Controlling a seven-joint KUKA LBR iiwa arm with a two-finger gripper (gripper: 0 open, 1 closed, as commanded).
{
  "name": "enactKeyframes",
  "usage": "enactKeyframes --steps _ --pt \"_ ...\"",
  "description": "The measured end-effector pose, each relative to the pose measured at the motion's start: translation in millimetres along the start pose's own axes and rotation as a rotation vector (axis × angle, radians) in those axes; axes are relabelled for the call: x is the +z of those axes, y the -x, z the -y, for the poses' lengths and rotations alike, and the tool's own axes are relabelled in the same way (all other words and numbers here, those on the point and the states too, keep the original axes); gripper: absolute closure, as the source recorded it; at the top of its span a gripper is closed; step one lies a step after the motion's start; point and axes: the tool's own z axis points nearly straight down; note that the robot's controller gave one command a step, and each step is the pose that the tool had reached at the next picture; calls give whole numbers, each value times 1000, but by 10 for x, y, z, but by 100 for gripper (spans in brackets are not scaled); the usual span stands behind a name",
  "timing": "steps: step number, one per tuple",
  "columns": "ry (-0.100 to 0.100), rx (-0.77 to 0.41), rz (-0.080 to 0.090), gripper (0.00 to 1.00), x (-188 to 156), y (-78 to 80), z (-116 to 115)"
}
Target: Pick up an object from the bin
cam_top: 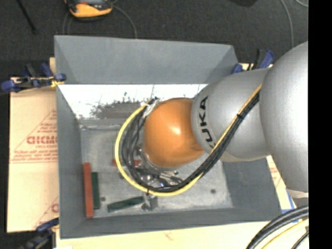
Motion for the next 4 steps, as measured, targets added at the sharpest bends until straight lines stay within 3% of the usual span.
enactKeyframes --steps 1,2,3,4 --pt "4 -170 -9 100 547 -206 397" --pt "5 -169 -9 100 547 -205 395" --pt "5 -96 -14 100 -56 -110 295" --pt "3 -66 -6 0 114 925 486"
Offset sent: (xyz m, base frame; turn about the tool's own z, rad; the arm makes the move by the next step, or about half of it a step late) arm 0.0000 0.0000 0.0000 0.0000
